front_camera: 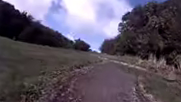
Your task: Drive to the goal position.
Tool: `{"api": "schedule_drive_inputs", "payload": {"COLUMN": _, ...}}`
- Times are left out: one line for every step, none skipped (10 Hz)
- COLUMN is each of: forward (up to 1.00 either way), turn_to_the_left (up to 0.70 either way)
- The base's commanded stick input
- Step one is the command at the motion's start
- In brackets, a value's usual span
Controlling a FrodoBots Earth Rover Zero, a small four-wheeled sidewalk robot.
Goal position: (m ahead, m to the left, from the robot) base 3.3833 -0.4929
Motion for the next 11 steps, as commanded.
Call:
{"api": "schedule_drive_inputs", "payload": {"forward": 0.85, "turn_to_the_left": 0.00}}
{"api": "schedule_drive_inputs", "payload": {"forward": 0.85, "turn_to_the_left": 0.00}}
{"api": "schedule_drive_inputs", "payload": {"forward": 0.85, "turn_to_the_left": -0.01}}
{"api": "schedule_drive_inputs", "payload": {"forward": 0.85, "turn_to_the_left": -0.04}}
{"api": "schedule_drive_inputs", "payload": {"forward": 0.85, "turn_to_the_left": -0.20}}
{"api": "schedule_drive_inputs", "payload": {"forward": 0.85, "turn_to_the_left": -0.25}}
{"api": "schedule_drive_inputs", "payload": {"forward": 0.85, "turn_to_the_left": -0.30}}
{"api": "schedule_drive_inputs", "payload": {"forward": 0.85, "turn_to_the_left": -0.34}}
{"api": "schedule_drive_inputs", "payload": {"forward": 0.85, "turn_to_the_left": -0.34}}
{"api": "schedule_drive_inputs", "payload": {"forward": 0.85, "turn_to_the_left": -0.34}}
{"api": "schedule_drive_inputs", "payload": {"forward": 0.85, "turn_to_the_left": -0.34}}
